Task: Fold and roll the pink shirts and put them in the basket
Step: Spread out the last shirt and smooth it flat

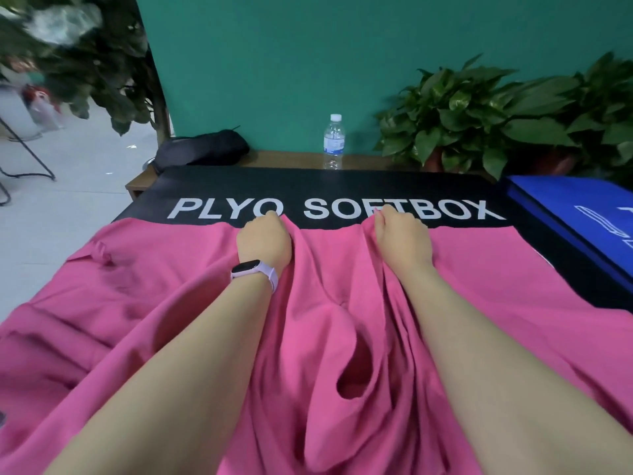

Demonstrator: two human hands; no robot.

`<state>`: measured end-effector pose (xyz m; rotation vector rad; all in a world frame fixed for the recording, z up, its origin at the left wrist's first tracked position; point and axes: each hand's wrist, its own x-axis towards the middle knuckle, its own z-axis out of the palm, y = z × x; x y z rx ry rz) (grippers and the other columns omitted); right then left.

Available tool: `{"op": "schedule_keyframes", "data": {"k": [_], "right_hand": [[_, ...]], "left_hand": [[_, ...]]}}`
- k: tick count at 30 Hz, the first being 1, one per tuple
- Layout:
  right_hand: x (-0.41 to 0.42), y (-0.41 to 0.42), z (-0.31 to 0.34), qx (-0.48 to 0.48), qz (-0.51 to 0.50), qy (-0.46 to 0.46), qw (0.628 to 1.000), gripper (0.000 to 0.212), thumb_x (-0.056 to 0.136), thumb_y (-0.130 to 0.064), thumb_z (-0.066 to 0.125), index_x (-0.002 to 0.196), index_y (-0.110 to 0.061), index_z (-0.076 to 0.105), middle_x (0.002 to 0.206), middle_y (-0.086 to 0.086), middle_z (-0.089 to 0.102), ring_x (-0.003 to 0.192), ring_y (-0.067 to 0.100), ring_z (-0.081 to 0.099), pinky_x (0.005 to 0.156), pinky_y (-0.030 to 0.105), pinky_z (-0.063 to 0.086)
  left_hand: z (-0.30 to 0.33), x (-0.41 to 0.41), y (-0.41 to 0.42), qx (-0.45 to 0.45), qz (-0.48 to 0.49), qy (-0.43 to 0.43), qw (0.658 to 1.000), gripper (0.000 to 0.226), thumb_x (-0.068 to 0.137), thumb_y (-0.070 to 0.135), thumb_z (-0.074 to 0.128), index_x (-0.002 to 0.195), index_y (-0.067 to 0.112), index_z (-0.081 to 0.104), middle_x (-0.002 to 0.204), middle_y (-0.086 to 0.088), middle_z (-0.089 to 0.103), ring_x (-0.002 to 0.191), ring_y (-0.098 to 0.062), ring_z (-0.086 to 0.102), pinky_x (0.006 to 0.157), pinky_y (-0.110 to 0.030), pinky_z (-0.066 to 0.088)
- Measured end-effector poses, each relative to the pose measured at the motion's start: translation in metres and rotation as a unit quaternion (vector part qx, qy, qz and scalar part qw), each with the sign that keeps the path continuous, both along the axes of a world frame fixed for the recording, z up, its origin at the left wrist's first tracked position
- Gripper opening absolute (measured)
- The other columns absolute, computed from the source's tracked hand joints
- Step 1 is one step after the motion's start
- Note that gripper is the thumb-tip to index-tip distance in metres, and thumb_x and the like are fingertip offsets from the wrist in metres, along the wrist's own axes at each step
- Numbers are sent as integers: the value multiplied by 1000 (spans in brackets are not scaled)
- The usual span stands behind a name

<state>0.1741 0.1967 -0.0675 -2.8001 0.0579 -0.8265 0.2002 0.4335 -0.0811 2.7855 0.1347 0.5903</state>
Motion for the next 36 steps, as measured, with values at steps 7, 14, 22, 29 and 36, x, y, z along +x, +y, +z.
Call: {"op": "schedule_keyframes", "data": {"k": [7, 14, 22, 29, 36], "right_hand": [[-33, 0, -2, 28, 6, 22, 999, 34, 107, -34, 39, 88, -10, 52, 81, 21, 66, 75, 44, 62, 62, 42, 37], [-64, 2, -5, 54, 11, 27, 998, 36, 107, -35, 38, 79, -14, 44, 76, 18, 64, 67, 38, 53, 59, 40, 35], [-67, -1, -6, 65, 9, 33, 997, 40, 107, -37, 37, 73, -16, 40, 65, 5, 51, 63, 34, 47, 58, 38, 33], [-60, -3, -9, 56, 9, 32, 998, 41, 107, -38, 36, 72, -17, 38, 64, 4, 51, 62, 35, 48, 57, 39, 33], [-53, -18, -4, 20, -25, 25, 999, 37, 108, -37, 36, 88, -12, 53, 81, 16, 66, 78, 43, 62, 63, 42, 38]], "left_hand": [[-2, -42, 11, 9, 2, -6, 1000, 13, 96, 14, 38, 88, 16, 49, 96, -12, 67, 88, -36, 60, 66, -36, 33], [2, -85, 18, 11, 2, 4, 1000, 15, 98, 19, 39, 87, 15, 48, 95, -11, 66, 87, -36, 60, 65, -37, 34], [32, -70, 20, -37, 70, -5, 997, 21, 105, 26, 33, 100, 14, 50, 96, -16, 64, 82, -36, 55, 69, -39, 34], [37, -28, 25, -32, 81, 20, 996, 21, 103, 18, 34, 104, 12, 55, 103, -16, 66, 95, -38, 62, 72, -38, 37], [16, -16, 32, -2, 123, 72, 990, 15, 95, 9, 44, 89, 16, 56, 101, -14, 70, 94, -35, 65, 69, -36, 35]]}}
